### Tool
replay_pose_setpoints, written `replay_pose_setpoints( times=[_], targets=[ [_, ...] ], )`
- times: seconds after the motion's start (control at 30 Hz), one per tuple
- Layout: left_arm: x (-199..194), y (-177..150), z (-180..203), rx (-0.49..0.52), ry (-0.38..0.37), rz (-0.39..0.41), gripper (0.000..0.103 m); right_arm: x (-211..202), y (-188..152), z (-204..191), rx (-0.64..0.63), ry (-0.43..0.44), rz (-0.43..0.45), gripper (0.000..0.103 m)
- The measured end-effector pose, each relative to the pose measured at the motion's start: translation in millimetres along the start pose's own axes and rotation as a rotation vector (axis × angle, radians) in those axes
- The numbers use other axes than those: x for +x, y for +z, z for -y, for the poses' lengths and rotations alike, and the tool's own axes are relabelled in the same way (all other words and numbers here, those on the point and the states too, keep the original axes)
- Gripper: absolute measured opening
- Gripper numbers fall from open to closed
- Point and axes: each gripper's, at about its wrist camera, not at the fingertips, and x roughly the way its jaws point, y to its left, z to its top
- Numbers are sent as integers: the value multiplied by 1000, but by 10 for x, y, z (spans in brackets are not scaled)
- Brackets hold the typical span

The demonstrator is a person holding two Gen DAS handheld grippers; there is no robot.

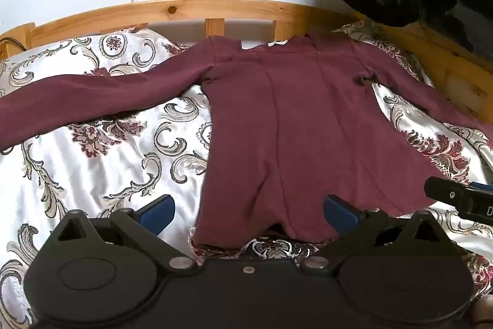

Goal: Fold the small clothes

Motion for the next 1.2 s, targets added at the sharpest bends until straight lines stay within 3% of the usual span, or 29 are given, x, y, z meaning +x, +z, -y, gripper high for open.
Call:
replay_pose_setpoints(
  times=[1.2],
  targets=[
    [42, -31, 9, 11, -3, -19, 102, 49, -5, 18, 10, 1, -19, 103]
  ],
)
